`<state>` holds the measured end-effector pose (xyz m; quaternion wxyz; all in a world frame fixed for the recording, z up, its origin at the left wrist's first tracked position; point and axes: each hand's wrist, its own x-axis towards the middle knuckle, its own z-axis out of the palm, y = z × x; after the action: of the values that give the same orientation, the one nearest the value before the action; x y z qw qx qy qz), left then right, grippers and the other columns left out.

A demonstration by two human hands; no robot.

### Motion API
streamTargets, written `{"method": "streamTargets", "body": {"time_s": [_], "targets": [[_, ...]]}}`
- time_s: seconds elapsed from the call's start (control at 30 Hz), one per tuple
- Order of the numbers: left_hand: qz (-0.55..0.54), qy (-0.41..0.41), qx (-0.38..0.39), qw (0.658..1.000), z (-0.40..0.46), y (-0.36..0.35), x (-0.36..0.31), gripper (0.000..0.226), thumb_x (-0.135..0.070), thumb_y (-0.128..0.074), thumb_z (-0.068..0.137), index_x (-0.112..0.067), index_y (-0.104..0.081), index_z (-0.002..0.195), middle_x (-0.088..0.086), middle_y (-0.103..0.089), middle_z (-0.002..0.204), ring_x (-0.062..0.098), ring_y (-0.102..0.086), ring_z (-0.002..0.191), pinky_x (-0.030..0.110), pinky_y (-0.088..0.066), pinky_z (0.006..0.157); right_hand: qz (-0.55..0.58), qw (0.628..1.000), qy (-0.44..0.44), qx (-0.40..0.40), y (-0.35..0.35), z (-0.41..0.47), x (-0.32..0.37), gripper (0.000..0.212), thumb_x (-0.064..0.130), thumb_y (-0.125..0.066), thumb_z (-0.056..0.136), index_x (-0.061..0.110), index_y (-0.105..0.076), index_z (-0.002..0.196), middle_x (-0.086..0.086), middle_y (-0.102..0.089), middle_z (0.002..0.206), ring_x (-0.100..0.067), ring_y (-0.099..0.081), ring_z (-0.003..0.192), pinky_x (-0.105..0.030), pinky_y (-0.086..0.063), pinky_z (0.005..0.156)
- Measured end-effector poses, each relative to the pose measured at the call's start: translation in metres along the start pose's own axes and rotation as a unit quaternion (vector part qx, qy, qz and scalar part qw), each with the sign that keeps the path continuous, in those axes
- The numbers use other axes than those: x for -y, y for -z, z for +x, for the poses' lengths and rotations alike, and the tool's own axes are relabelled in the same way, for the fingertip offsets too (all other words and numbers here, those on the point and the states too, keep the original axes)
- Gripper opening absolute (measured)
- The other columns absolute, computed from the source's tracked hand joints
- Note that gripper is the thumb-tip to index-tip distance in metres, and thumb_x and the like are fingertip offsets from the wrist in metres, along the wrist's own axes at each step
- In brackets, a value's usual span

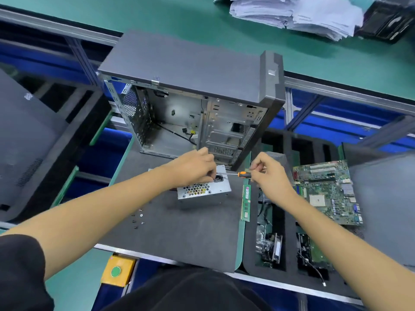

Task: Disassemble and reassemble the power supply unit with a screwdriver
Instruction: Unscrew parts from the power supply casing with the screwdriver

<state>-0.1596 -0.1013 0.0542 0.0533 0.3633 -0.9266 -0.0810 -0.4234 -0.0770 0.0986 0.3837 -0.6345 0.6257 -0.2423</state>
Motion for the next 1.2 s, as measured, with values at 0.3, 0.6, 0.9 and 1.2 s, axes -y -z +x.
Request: {"method": "streamTargets", "body": {"time_s": [0.3,0.6,0.9,1.2], "targets": [[0.145,0.008,0.06,0.988,0.008,-0.001,-0.025,0.013,-0.017,-0.056,0.082,-0.01,-0.061,0.092,0.006,-0.057,0.087,0.026,-0.052,0.08,0.033,-0.038,0.056,0.111,0.993,-0.021,-0.022,-0.01,-0.013,-0.023,0.024,-0.011,-0.053,0.083,0.013,-0.054,0.08,0.005,-0.057,0.061,-0.019,-0.054,0.057,-0.034,-0.043,0.057],[0.182,-0.01,0.07,0.981,0.008,0.002,-0.034,0.011,-0.008,-0.054,0.078,-0.01,-0.051,0.088,0.008,-0.051,0.085,0.026,-0.045,0.077,0.035,-0.037,0.054,0.133,0.991,-0.017,-0.024,-0.004,-0.019,-0.026,0.021,-0.011,-0.052,0.084,0.01,-0.055,0.082,0.009,-0.059,0.06,-0.02,-0.053,0.057,-0.037,-0.045,0.056],[0.024,0.031,0.037,0.999,0.0,0.004,-0.02,0.012,-0.027,-0.057,0.096,-0.016,-0.054,0.101,0.001,-0.052,0.099,0.018,-0.041,0.089,0.035,-0.045,0.075,0.132,0.991,-0.014,-0.028,-0.001,-0.024,-0.027,0.022,-0.011,-0.053,0.086,0.01,-0.054,0.081,0.01,-0.058,0.064,-0.013,-0.055,0.054,-0.028,-0.045,0.055],[-0.198,0.208,-0.045,0.957,-0.015,-0.005,-0.023,0.03,-0.039,-0.073,0.091,-0.026,-0.059,0.115,-0.007,-0.051,0.109,0.016,-0.039,0.106,0.033,-0.041,0.092,0.11,0.992,0.0,-0.067,0.001,-0.022,-0.028,0.018,-0.008,-0.058,0.082,0.009,-0.055,0.076,-0.006,-0.058,0.071,-0.022,-0.052,0.068,-0.035,-0.044,0.064]]}}
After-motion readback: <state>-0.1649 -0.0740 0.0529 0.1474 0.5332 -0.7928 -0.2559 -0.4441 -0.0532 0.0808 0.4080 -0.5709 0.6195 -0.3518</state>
